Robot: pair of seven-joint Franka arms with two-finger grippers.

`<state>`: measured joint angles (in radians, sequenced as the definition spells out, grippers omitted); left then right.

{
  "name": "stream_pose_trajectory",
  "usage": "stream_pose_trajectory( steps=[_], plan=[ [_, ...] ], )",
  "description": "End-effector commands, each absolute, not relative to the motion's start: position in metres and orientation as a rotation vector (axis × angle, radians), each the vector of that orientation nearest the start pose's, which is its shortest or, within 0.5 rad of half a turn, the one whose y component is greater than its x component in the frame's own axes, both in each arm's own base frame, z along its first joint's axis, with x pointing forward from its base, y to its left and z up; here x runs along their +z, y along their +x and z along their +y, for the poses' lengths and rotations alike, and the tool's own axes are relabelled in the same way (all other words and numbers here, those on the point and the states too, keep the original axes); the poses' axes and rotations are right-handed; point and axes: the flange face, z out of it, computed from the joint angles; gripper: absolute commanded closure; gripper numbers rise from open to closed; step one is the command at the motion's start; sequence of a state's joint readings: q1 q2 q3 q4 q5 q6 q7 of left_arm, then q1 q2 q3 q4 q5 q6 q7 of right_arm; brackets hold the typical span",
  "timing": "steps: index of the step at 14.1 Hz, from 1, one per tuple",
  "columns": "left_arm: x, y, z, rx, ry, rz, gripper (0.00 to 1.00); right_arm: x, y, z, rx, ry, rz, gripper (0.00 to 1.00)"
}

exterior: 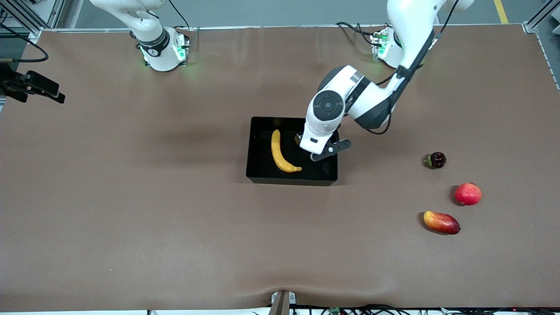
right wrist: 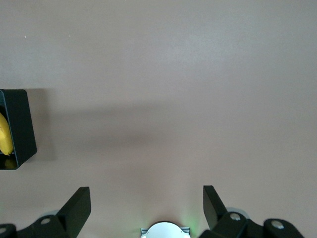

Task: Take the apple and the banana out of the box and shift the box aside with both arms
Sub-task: 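Reach the left gripper into the black box and grasp the apple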

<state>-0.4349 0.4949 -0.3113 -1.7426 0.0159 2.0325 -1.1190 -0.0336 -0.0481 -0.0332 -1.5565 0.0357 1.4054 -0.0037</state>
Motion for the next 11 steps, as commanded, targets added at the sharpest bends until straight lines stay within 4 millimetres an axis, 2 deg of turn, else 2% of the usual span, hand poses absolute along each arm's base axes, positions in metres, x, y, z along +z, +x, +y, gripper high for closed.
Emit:
stream_pose_trajectory(
  steps=[1, 5, 10, 11],
  plan=[
    [0.266, 0.473, -0.435, 0.291, -2.97, -0.598, 0.0, 0.649, 0.513, -0.035, 0.135, -3.097, 0.089, 0.0],
    [0.23, 0.47, -0.437, 0.266, -2.935, -0.622, 0.0, 0.65, 0.513, -0.035, 0.133, -3.096, 0.088, 0.0],
    [0.195, 0.45, -0.449, 0.234, -2.868, -0.606, 0.0, 0.65, 0.514, -0.034, 0.133, -3.096, 0.086, 0.0],
    [0.193, 0.447, -0.451, 0.234, -2.866, -0.599, 0.11, 0.65, 0.514, -0.035, 0.133, -3.096, 0.088, 0.0]
  ],
)
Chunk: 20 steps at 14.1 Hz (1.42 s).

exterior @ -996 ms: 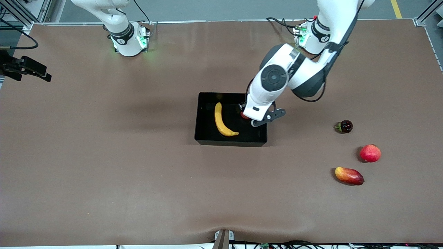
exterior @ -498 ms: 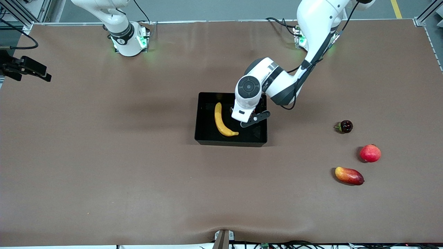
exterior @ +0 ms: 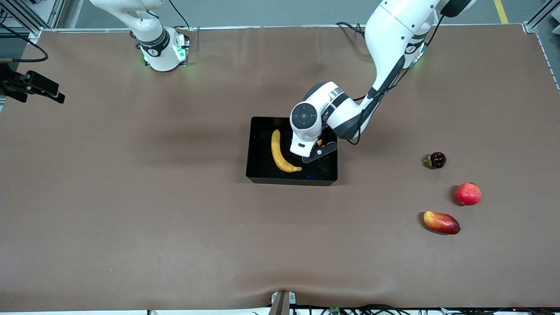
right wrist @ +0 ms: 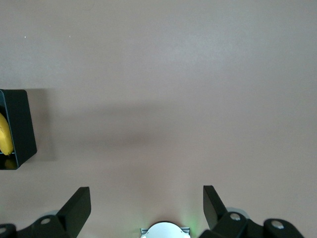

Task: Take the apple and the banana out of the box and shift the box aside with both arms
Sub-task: 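Reach the left gripper into the black box and grasp the apple, then carry the apple with the left gripper beside the plum and release it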

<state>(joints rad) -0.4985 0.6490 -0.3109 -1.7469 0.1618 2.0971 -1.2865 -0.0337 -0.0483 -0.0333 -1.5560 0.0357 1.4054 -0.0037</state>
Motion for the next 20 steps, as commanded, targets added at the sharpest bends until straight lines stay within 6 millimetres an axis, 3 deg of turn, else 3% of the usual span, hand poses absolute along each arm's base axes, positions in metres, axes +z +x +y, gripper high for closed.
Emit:
stream_pose_trajectory(
  steps=[1, 3, 5, 7, 10, 12, 14, 16, 18, 20],
  plan=[
    [0.193, 0.447, -0.452, 0.234, -2.866, -0.599, 0.31, 0.65, 0.514, -0.035, 0.133, -3.096, 0.088, 0.0],
    [0.199, 0.449, -0.454, 0.226, -2.874, -0.593, 0.99, 0.65, 0.514, -0.034, 0.135, -3.095, 0.086, 0.0],
    [0.211, 0.449, -0.46, 0.205, -2.889, -0.58, 1.0, 0.65, 0.514, -0.034, 0.135, -3.095, 0.086, 0.0],
    [0.241, 0.457, -0.461, 0.172, -2.881, -0.576, 1.0, 0.65, 0.514, -0.034, 0.135, -3.095, 0.086, 0.0],
    [0.313, 0.473, -0.46, 0.129, -2.848, -0.584, 1.0, 0.65, 0.514, -0.031, 0.135, -3.095, 0.076, 0.0],
    [0.371, 0.486, -0.443, 0.071, -2.886, -0.585, 1.0, 0.65, 0.514, -0.032, 0.135, -3.096, 0.081, 0.0],
    [0.422, 0.512, -0.405, 0.009, -2.928, -0.667, 1.0, 0.65, 0.514, -0.034, 0.135, -3.094, 0.085, 0.0],
    [0.447, 0.534, -0.36, -0.007, -2.939, -0.695, 1.0, 0.65, 0.513, -0.034, 0.137, -3.094, 0.085, 0.0],
    [0.446, 0.559, -0.302, 0.051, -2.909, -0.67, 1.0, 0.65, 0.514, -0.033, 0.137, -3.094, 0.083, 0.0],
    [0.428, 0.579, -0.247, 0.109, -2.879, -0.695, 1.0, 0.65, 0.513, -0.034, 0.137, -3.094, 0.085, 0.0]
  ],
)
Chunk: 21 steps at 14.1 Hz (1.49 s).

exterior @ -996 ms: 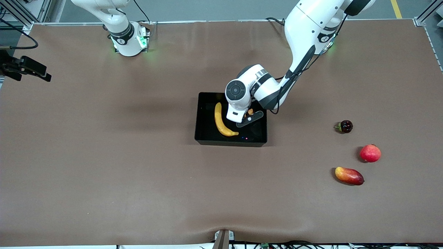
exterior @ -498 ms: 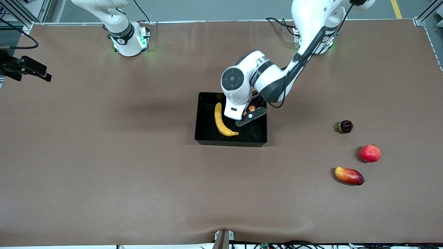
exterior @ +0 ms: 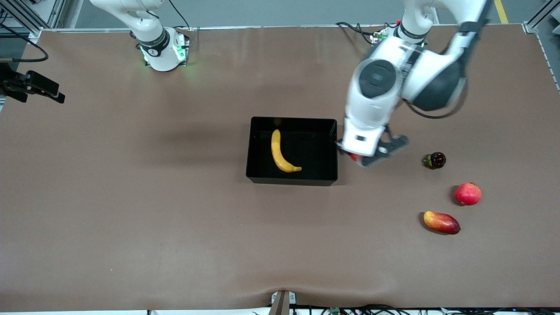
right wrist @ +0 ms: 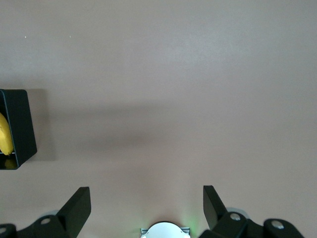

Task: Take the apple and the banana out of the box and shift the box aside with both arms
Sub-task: 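Carry the apple with the left gripper beside the plum and release it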

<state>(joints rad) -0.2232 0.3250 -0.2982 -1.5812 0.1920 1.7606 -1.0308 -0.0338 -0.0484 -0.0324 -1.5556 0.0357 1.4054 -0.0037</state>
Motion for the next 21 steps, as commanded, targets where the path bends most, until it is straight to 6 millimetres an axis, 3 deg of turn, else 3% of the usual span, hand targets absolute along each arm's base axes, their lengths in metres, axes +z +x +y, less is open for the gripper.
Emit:
stream_pose_trajectory(
  steps=[1, 3, 6, 10, 13, 17, 21],
  plan=[
    [0.414, 0.585, -0.22, 0.136, -2.863, -0.699, 1.0, 0.65, 0.513, -0.034, 0.137, -3.094, 0.085, 0.0],
    [0.392, 0.595, -0.18, 0.177, -2.85, -0.73, 1.0, 0.65, 0.513, -0.034, 0.135, -3.096, 0.086, 0.0],
    [0.342, 0.594, -0.143, 0.209, -2.844, -0.795, 1.0, 0.656, 0.515, -0.033, 0.119, -3.097, 0.085, 0.0],
    [0.27, 0.581, -0.082, 0.18, -2.899, -0.796, 1.0, 0.655, 0.514, -0.032, 0.128, -3.097, 0.08, 0.0],
    [0.232, 0.577, -0.07, 0.192, -2.924, -0.814, 1.0, 0.654, 0.512, -0.031, 0.152, -3.095, 0.08, 0.0],
    [0.207, 0.586, -0.059, 0.121, -2.956, -0.809, 1.0, 0.654, 0.512, -0.031, 0.154, -3.095, 0.075, 0.0],
    [0.221, 0.608, -0.046, 0.034, -2.958, -0.815, 1.0, 0.653, 0.512, -0.031, 0.159, -3.094, 0.077, 0.0]
  ],
)
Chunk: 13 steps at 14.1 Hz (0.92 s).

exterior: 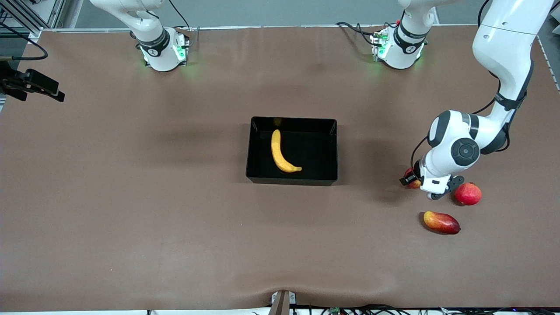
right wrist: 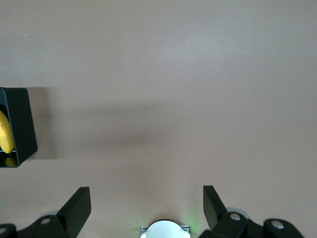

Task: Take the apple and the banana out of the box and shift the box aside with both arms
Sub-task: 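Carry the apple with the left gripper beside the plum and release it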

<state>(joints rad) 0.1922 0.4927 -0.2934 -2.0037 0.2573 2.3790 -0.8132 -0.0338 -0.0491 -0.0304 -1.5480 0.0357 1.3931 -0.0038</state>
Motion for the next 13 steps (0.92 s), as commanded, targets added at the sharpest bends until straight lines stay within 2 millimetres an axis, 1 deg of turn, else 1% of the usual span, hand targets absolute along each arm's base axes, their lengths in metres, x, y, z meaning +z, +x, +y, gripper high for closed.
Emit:
stream_pose_trajectory(
  steps=[1, 3, 4, 5, 8, 9, 10, 11, 12, 13],
  plan=[
    [0.22, 0.613, -0.034, 0.022, -2.95, -0.826, 1.0, 0.653, 0.512, -0.031, 0.166, -3.094, 0.077, 0.0],
    [0.216, 0.616, -0.011, -0.006, -2.924, -0.777, 1.0, 0.653, 0.511, -0.031, 0.166, -3.094, 0.077, 0.0],
    [0.211, 0.615, 0.0, 0.0, -2.914, -0.767, 1.0, 0.653, 0.511, -0.031, 0.166, -3.094, 0.077, 0.0],
    [0.207, 0.615, 0.007, 0.007, -2.914, -0.757, 1.0, 0.653, 0.511, -0.03, 0.166, -3.094, 0.075, 0.0],
    [0.195, 0.615, 0.015, 0.006, -2.942, -0.713, 1.0, 0.652, 0.511, -0.033, 0.171, -3.093, 0.082, 0.0],
    [0.194, 0.615, 0.015, 0.007, -2.942, -0.712, 0.89, 0.652, 0.511, -0.032, 0.171, -3.093, 0.08, 0.0],
    [0.194, 0.615, 0.016, 0.007, -2.942, -0.715, 0.69, 0.652, 0.511, -0.032, 0.171, -3.093, 0.08, 0.0],
    [0.195, 0.615, 0.015, 0.004, -2.942, -0.713, 0.19, 0.653, 0.511, -0.032, 0.168, -3.094, 0.08, 0.0],
    [0.199, 0.616, 0.014, -0.002, -2.942, -0.713, 0.0, 0.652, 0.511, -0.033, 0.171, -3.093, 0.082, 0.0],
    [0.204, 0.617, 0.013, -0.013, -2.941, -0.716, 0.0, 0.652, 0.511, -0.033, 0.171, -3.093, 0.082, 0.0]
  ],
)
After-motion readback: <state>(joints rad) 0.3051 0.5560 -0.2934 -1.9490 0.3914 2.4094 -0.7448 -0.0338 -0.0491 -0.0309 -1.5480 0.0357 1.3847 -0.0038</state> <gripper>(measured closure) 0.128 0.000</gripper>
